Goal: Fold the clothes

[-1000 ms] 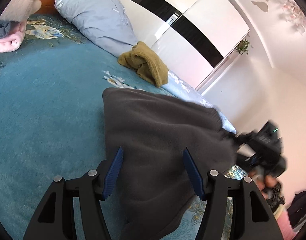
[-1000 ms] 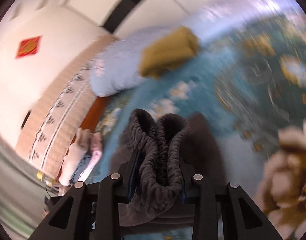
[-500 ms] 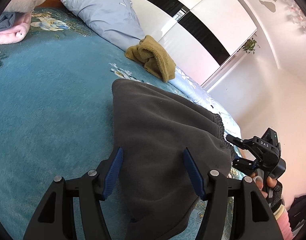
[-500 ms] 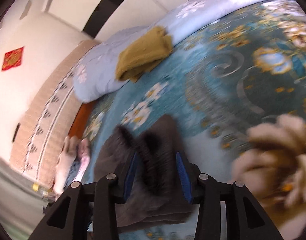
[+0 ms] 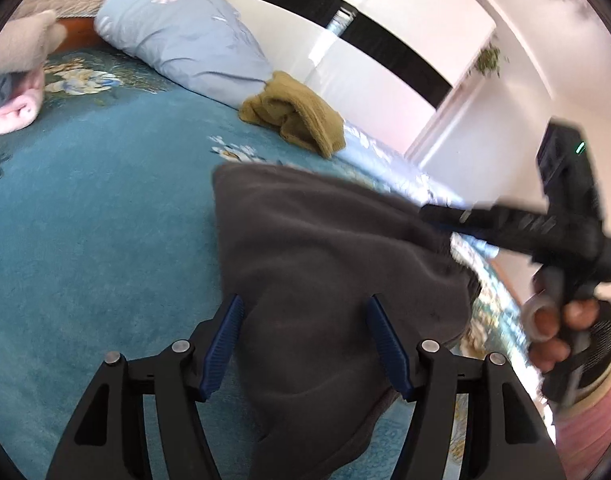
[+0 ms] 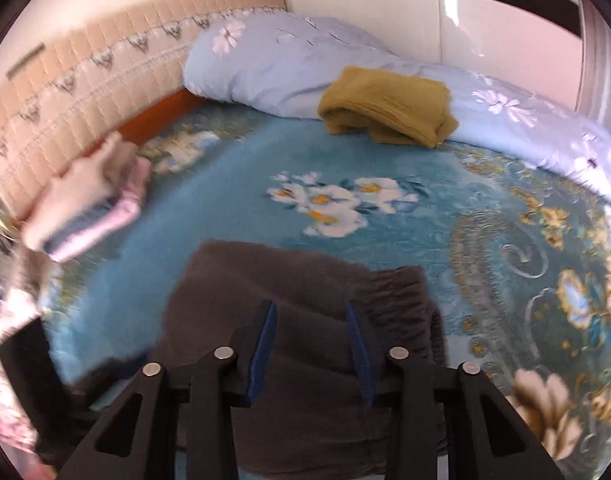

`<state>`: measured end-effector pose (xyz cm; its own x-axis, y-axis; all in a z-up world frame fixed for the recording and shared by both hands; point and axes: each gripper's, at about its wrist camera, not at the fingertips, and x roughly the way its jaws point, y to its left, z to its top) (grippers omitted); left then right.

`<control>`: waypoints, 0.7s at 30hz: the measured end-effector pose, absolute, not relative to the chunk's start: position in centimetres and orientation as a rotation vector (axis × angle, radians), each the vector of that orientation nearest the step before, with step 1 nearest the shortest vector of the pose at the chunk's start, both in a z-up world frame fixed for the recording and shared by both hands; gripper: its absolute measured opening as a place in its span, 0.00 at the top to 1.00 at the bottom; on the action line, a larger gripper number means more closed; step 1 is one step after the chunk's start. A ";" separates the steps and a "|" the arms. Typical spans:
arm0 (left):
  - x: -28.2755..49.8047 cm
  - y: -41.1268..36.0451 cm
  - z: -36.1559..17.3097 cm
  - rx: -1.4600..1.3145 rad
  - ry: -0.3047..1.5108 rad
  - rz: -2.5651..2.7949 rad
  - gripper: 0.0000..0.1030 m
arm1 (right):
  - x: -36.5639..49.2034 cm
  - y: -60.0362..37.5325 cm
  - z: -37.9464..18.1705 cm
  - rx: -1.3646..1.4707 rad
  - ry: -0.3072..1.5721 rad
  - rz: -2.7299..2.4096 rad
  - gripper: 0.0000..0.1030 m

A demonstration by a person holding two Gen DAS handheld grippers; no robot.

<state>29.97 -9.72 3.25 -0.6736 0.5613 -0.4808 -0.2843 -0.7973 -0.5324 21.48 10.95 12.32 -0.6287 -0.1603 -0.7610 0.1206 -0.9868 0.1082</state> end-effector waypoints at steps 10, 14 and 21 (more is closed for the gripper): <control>32.2 -4.9 5.5 -0.754 -0.347 2.242 0.35 | 19.3 13.5 9.2 1.426 -0.139 -2.642 0.77; 30.4 -4.0 3.2 -0.937 -0.341 2.215 0.36 | 18.5 14.5 8.0 1.488 -0.167 -2.615 0.77; 29.4 -6.2 2.2 -0.947 -0.601 2.084 0.36 | 19.1 15.1 8.4 1.493 -0.200 -2.620 0.77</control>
